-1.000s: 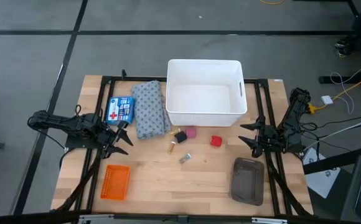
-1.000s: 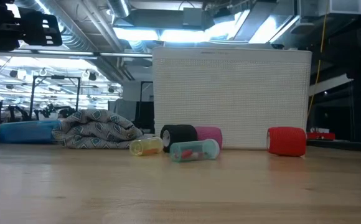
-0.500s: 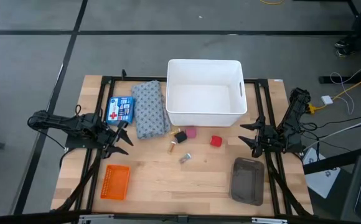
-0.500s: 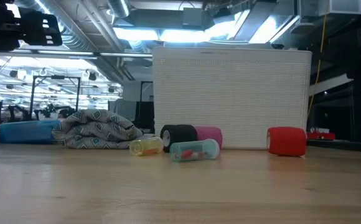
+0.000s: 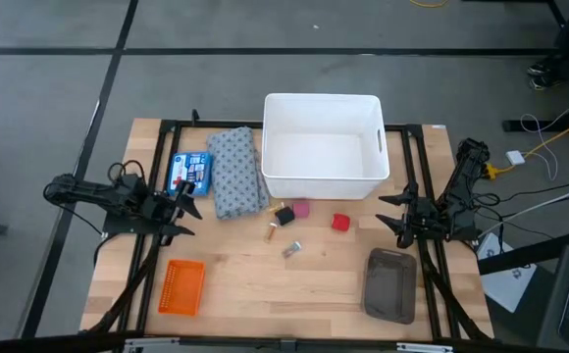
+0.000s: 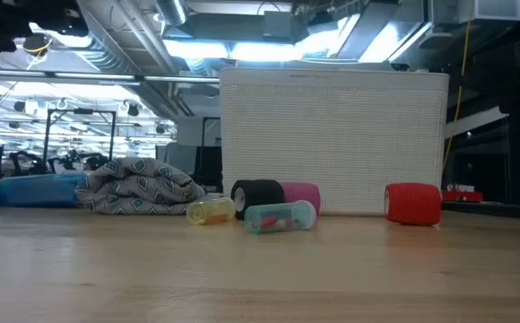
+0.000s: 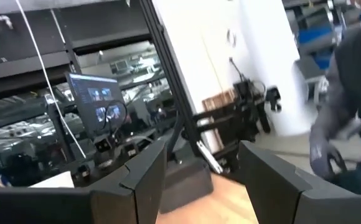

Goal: Pick & Place Medicine items
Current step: Put the bottom yellow pill bottle into the orange bin

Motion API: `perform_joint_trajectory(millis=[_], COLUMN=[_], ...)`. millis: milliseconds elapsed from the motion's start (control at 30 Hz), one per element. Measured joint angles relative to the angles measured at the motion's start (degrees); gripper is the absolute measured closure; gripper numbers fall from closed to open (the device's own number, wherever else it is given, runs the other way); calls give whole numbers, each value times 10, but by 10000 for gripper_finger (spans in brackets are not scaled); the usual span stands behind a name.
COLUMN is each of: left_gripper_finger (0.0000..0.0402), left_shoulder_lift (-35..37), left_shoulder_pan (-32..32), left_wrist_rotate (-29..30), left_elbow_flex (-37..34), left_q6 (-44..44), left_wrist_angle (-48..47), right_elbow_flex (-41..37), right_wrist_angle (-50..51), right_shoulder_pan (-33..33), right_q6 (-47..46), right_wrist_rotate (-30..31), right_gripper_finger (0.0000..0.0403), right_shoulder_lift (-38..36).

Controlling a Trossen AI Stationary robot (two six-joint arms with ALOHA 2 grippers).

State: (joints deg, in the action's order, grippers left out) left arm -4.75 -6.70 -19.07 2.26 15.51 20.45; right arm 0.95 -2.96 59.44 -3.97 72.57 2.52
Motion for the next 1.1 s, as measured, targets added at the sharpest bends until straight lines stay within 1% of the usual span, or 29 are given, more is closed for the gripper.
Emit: perform_joint_trajectory(millis=[133,333,367,467,533,633,767,867,933,1100], left_gripper_finger=[203,203,203,203,203,203,203,199,189,156], left_shoulder_lift=[0,0,0,0,-2,-25,-87,-143,-185,-307], left_shoulder_pan=[0,0,0,0,0,0,0,0,0,-1], left_wrist_rotate=[5,45,61,131,157,203,257,282,289,291], left_elbow_flex=[0,0,0,0,0,0,0,2,13,73], left_q6=[-51,-100,-110,-134,-150,-167,-219,-237,-251,-259], left_wrist_angle=[25,21,22,25,23,23,23,35,51,52], right_elbow_flex=[0,0,0,0,0,0,0,0,0,0], right_wrist_angle=[0,0,0,0,0,0,0,0,0,0], right_shoulder_pan=[0,0,0,0,0,0,0,0,0,0], right_q6=[0,0,0,0,0,0,0,0,0,0], right_wrist_rotate=[0,0,0,0,0,0,0,0,0,0], right_gripper_finger=[137,137,137,137,137,137,137,137,137,137], right_shoulder_lift=[0,0,0,0,0,0,0,0,0,0])
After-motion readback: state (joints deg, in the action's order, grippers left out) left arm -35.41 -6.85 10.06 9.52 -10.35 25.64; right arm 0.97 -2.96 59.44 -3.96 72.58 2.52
